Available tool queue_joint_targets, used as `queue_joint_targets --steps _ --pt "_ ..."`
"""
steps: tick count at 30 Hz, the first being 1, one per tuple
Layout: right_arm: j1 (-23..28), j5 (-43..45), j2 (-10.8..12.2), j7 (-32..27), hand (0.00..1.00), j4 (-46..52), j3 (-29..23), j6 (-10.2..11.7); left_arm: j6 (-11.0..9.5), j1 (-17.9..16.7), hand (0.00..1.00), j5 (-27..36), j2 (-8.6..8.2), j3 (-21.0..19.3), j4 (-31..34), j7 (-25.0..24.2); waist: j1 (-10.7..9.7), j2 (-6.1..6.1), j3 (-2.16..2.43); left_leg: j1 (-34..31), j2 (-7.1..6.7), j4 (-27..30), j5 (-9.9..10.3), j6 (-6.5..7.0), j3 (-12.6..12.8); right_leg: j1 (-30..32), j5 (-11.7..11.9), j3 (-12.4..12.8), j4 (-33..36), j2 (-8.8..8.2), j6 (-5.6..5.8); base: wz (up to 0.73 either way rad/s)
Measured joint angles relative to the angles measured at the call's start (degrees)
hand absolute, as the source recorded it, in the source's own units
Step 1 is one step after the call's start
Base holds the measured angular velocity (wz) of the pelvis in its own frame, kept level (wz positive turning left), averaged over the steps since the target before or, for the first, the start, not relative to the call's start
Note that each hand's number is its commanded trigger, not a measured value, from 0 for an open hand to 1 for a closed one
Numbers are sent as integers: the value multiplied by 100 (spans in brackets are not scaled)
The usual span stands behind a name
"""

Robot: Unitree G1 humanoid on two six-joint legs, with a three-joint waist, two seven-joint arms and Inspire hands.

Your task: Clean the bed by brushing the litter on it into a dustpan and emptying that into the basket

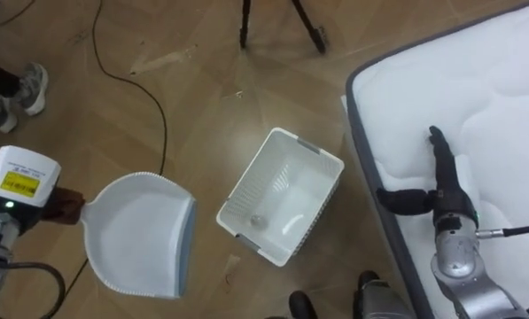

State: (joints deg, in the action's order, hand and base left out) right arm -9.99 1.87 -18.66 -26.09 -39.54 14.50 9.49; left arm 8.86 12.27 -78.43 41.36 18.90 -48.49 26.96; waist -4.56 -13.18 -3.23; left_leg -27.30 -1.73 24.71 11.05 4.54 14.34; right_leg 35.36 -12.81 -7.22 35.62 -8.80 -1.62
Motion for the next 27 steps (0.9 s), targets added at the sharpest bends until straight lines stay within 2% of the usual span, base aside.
queue_joint_targets --steps 5,8,11,13,14,16,17,18,19,21,22,23,24,26,27 --pt "16 10 -70 2 0 46 1 23 0 115 100 12 -1 46 -48 -3 -5 -140 1 98 -4 -43 0 1 44 -56 0 28 25 -9 0 -5" --pt "19 11 -87 114 0 41 5 37 0 60 100 79 -2 53 -86 155 -10 -158 12 241 -4 -116 -1 -2 128 -115 -3 114 22 17 -4 -15" --pt "67 9 -86 128 0 59 -4 31 0 68 100 475 -20 62 -125 319 -14 -147 18 314 0 -114 -5 -9 145 -155 -1 183 1 49 -6 -11" --pt "190 9 -109 147 0 108 -7 26 1 24 100 522 -132 35 -234 457 125 -118 34 453 26 -146 35 -38 228 -197 15 315 -48 139 -1 -43" --pt "287 8 -130 193 0 193 6 -27 2 -52 100 610 -235 11 -287 508 214 -79 59 560 51 -187 68 -59 276 -257 35 422 -94 230 6 -62" --pt "449 9 -115 369 0 213 15 -89 -2 -274 100 695 -469 -195 -384 636 369 103 148 807 43 -312 99 -106 275 -405 37 642 -149 375 0 -61" --pt "465 7 -114 408 0 202 16 -91 -4 -341 100 694 -528 -245 -391 681 393 153 164 875 46 -331 110 -123 253 -468 40 712 -192 418 -1 -58" --pt "574 -15 -95 474 0 187 21 -106 -15 -493 100 701 -612 -341 -396 755 501 289 228 1000 38 -345 164 -173 119 -575 59 838 -263 522 -16 -54" --pt "607 -66 -84 513 0 170 31 -143 -16 -579 100 706 -655 -400 -378 778 544 345 254 1057 49 -349 186 -201 14 -644 88 866 -332 583 -32 -65" --pt "823 -188 -77 635 0 167 -8 -218 -19 -847 100 707 -920 -605 -268 780 543 534 330 1299 98 -452 217 -253 -216 -952 148 872 -586 697 -45 -25" --pt "889 -195 -86 635 0 172 -22 -224 -26 -885 100 727 -979 -623 -227 776 530 588 344 1344 104 -478 217 -253 -218 -1001 152 877 -620 710 -42 0" --pt "1002 -210 -101 667 0 174 -61 -318 -35 -997 100 843 -1085 -634 -93 740 515 689 348 1449 118 -513 219 -256 -216 -1124 169 908 -704 760 -30 -12" --pt "1111 -287 -128 707 0 175 -101 -389 -51 -1083 100 948 -1211 -637 16 704 517 753 337 1562 141 -536 228 -264 -223 -1261 206 950 -816 817 -16 -19" --pt "1218 -414 -122 764 0 175 -196 -460 -82 -1218 100 1176 -1370 -640 273 601 511 779 328 1696 203 -550 326 -267 -260 -1424 288 962 -993 872 -7 -31" --pt "1254 -420 -107 797 0 182 -230 -461 -147 -1280 100 1362 -1405 -639 511 547 476 833 326 1711 204 -547 344 -252 -252 -1450 313 991 -1019 906 11 -29"
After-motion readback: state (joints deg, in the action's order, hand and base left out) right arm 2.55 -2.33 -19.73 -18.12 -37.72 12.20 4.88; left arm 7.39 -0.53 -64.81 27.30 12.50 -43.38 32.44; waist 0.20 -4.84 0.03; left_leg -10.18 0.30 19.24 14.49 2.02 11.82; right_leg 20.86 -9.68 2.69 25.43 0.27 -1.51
